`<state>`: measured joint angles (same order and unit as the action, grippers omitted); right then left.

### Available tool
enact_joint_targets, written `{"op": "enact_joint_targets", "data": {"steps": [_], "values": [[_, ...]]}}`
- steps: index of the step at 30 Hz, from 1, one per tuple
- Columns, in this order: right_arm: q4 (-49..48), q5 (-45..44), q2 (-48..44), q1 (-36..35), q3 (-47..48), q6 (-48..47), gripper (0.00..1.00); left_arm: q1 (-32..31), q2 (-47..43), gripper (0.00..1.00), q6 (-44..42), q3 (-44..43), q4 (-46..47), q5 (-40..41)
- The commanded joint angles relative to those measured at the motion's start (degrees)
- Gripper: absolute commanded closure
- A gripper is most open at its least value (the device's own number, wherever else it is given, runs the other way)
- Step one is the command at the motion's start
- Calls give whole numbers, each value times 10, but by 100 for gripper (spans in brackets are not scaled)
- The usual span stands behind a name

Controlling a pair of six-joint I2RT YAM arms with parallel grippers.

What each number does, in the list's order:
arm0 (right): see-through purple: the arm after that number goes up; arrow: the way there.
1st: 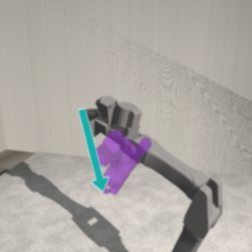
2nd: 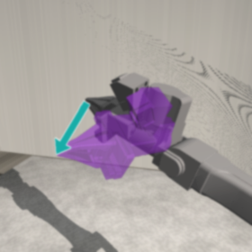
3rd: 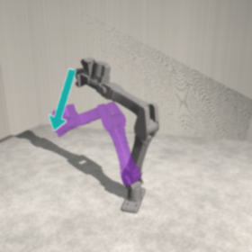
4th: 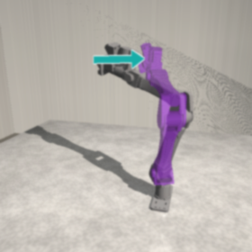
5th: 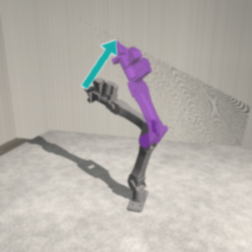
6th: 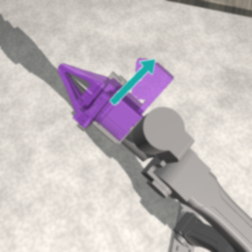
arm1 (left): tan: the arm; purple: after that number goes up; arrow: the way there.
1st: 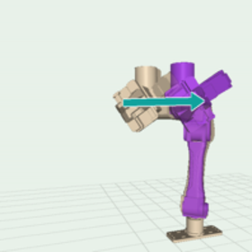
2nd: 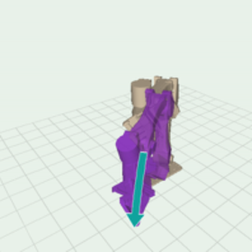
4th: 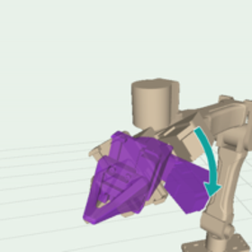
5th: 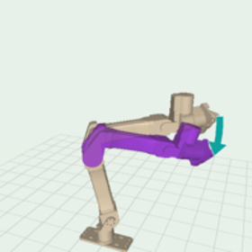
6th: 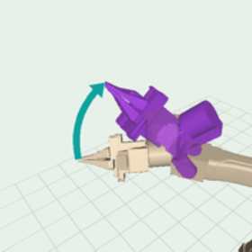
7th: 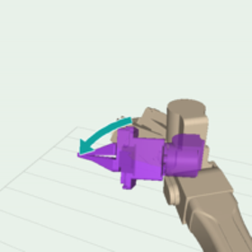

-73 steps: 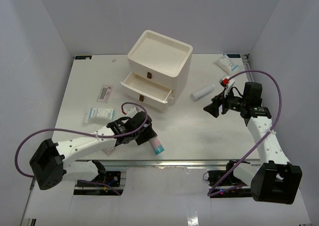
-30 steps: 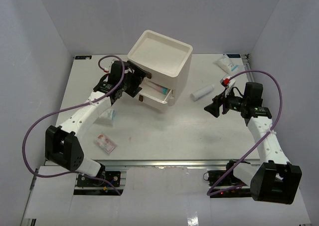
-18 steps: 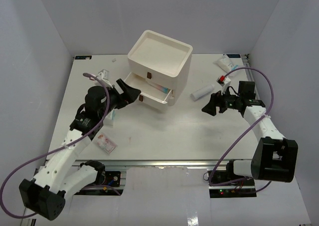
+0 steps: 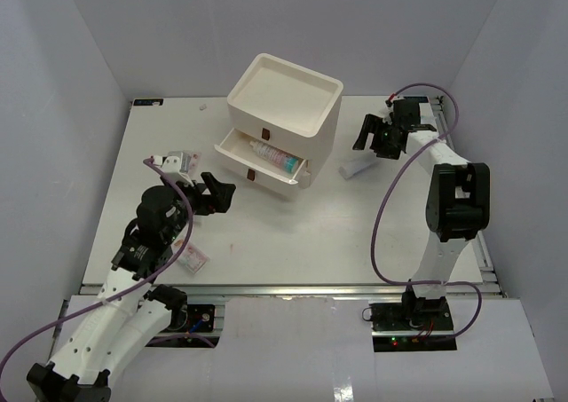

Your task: Organize the makeup

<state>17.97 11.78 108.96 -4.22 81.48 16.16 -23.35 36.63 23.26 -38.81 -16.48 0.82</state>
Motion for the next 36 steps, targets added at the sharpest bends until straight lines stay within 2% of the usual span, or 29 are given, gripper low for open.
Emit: {"op": "enact_joint_targets", "data": {"steps": [1,5,15,22,27,31,33,36], "values": [[37,-82,6,-3,20,78,7,3,-23,2,-8,6,0,20],[25,-103,-4,-6,-4,90,7,3,-25,2,-5,8,3,18],[30,-131,58,-26,10,92,10,3,-25,2,-3,11,2,23],[20,-130,61,-27,1,88,21,3,-25,2,1,12,3,27],[16,-144,62,-26,-5,71,37,3,-29,2,1,13,1,29],[-2,-132,32,-22,-36,52,57,3,-35,2,2,14,1,30],[-12,-123,15,-20,-53,40,74,3,-37,2,2,14,1,30],[-26,-93,-25,-17,-83,9,86,3,-42,2,3,15,1,28]]}}
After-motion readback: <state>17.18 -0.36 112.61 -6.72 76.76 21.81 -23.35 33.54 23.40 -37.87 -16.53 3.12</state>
